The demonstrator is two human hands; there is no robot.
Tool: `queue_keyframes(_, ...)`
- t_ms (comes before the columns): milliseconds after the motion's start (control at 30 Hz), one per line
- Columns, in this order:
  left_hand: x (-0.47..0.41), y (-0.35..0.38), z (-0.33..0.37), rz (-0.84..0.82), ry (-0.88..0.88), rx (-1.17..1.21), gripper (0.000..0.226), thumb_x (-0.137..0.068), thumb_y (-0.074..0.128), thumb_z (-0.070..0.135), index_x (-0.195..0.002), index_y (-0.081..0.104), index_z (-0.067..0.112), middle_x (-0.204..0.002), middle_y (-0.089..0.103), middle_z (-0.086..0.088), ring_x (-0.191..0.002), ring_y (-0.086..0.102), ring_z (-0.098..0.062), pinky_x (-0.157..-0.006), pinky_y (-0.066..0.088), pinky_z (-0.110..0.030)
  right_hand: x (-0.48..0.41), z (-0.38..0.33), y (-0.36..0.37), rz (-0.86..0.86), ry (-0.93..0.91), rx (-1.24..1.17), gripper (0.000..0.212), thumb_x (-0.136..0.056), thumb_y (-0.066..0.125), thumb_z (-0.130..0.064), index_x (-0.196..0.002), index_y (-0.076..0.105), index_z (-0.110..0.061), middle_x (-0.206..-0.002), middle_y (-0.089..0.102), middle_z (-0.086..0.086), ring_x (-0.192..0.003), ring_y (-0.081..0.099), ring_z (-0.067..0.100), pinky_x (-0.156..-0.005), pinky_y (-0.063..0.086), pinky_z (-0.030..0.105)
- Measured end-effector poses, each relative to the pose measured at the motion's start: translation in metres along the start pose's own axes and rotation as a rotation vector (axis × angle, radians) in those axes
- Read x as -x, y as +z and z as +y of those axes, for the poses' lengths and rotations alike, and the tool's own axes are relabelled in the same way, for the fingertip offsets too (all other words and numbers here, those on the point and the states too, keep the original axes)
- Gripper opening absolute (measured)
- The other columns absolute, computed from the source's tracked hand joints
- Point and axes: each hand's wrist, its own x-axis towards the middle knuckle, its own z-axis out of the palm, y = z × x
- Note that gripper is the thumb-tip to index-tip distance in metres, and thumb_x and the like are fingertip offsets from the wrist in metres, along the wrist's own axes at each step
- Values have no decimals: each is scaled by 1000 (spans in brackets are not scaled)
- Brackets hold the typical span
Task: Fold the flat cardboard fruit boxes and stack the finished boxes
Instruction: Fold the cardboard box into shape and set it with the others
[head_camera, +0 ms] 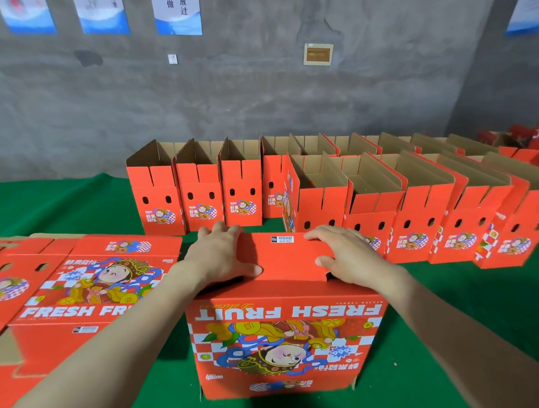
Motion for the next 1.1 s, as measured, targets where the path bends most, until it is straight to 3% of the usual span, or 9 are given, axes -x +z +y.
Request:
queue_keyframes(100, -2, -5, -11, -22, 37, 108, 76, -81, 57, 63, -144, 35, 28, -137, 42, -7, -128, 35, -32, -107, 35, -46, 0, 3, -2, 15, -32, -116, 37, -96, 54, -22, -133, 51, -27, -142, 47, -10, -133, 38, 11, -113, 24, 35)
queue_keyframes(233, 2, -5, -26, -44, 93, 263, 61, -93, 53, 45, -147, 33, 26, -154, 26, -3, -141, 25, -23, -117, 21, -39, -2, 11, -8, 234, 70, -517, 25, -97, 50, -8, -114, 66, -15, -115, 62, -7, -112, 52, 9, -86, 35, 7)
queue_keyframes(400, 10, 4, -35, 128, -100, 643, 67, -88, 64, 38, -146, 36, 22, -151, 29, -8, -134, 37, -24, -114, 28, -36, 2, 20, -4, 460, 343, -813, 33, -96, 44, 2, -114, 64, -16, -118, 61, 0, -110, 53, 12, -92, 38, 21)
queue_keyframes(533, 9, 2, -43, 208, -260, 543, 56, -89, 59, 48, -129, 52, 9, -127, 56, -14, -113, 54, -31, -94, 41, -33, 19, 32, 5, 253, 612, -1076, 21, -102, 44, -27, -103, 62, -16, -116, 66, 10, -105, 60, 24, -100, 45, 44)
queue_keyframes(633, 9, 0, -57, 115, -308, 452, 57, -91, 44, 61, -92, 68, 9, -100, 68, -15, -88, 61, -31, -77, 42, -32, 45, 34, 25, -110, 678, -1017, 40, -95, 51, -45, -98, 63, -7, -89, 75, 7, -87, 71, 24, -78, 56, 44)
queue_keyframes(700, 12, -2, -67, 89, -337, 442, 68, -89, 37, 66, -86, 69, 6, -92, 67, -15, -84, 61, -31, -76, 42, -32, 54, 31, 33, -268, 643, -974, 53, -93, 49, -54, -104, 65, -6, -91, 75, 9, -84, 72, 24, -65, 58, 39)
queue_keyframes(867, 19, -4, -82, 196, -323, 476, 72, -89, 38, 66, -75, 69, 2, -77, 67, -13, -72, 62, -25, -68, 41, -33, 51, 21, 16, -317, 514, -897, 47, -92, 45, -61, -89, 71, -22, -89, 75, 4, -81, 73, 20, -74, 60, 45)
queue_keyframes(1000, 27, -4, -88, 365, -291, 520, 65, -94, 38, 56, -63, 56, 3, -69, 60, -14, -68, 55, -30, -63, 35, -36, 46, 13, -4, -276, 562, -870, 74, -76, 50, -76, -126, 54, -22, -125, 61, 2, -102, 66, 29, -64, 60, 40)
queue_keyframes(1100, 34, 5, -94, 494, -241, 582, 55, -100, 36, 43, -65, 51, 4, -69, 55, -12, -70, 48, -27, -61, 30, -36, 49, -2, -15, -232, 491, -938, 87, -62, 53, -81, -132, 47, -30, -128, 53, -4, -93, 70, 33, -66, 60, 42)
